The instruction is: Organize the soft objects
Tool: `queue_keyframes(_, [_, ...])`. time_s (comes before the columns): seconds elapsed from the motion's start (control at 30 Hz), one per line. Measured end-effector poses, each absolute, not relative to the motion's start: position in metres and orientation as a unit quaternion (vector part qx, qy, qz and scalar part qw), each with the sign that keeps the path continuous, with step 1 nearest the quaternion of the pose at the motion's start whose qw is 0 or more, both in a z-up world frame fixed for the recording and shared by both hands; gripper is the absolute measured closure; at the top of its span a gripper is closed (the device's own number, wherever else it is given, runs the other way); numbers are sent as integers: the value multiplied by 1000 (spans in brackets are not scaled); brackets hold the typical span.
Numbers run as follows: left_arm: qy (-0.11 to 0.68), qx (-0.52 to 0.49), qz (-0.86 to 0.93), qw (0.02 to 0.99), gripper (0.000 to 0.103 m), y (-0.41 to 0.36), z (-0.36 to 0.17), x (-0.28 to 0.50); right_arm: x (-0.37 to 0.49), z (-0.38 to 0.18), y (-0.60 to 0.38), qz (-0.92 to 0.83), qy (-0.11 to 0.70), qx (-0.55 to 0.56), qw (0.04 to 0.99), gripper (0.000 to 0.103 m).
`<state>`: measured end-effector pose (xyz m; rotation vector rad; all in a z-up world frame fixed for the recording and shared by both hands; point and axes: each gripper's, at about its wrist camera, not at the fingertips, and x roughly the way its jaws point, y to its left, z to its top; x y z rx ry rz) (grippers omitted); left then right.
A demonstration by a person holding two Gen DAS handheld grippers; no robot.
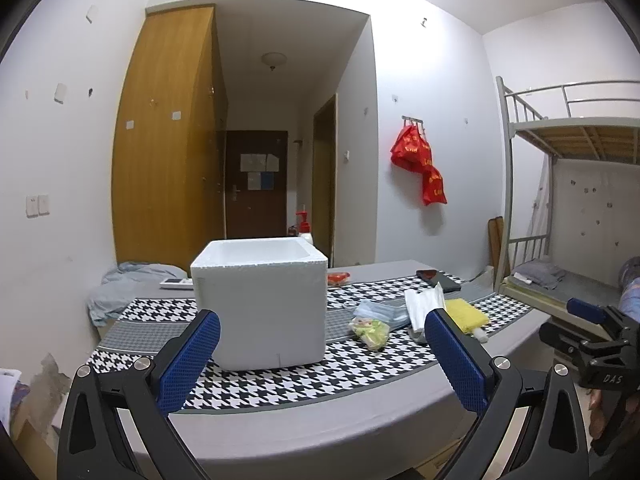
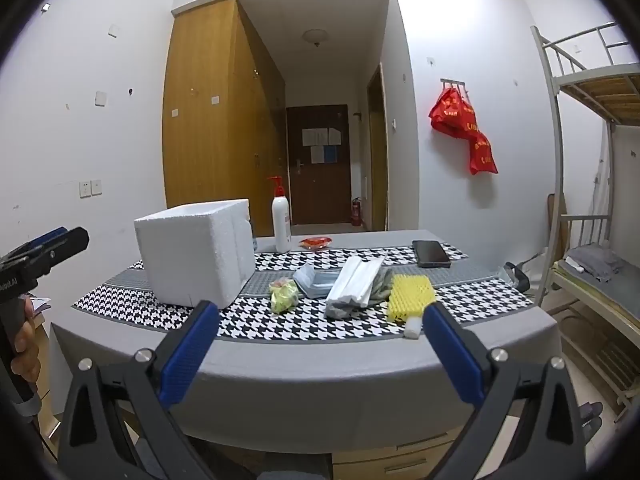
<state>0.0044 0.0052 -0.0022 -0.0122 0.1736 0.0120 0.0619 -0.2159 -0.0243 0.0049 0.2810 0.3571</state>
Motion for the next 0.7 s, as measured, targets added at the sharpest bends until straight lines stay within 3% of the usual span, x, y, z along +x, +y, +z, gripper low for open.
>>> queue_keyframes(0.7, [92,-11,10,996,1,7,-3,5,59,-22,-210,182,133,-3,974,0])
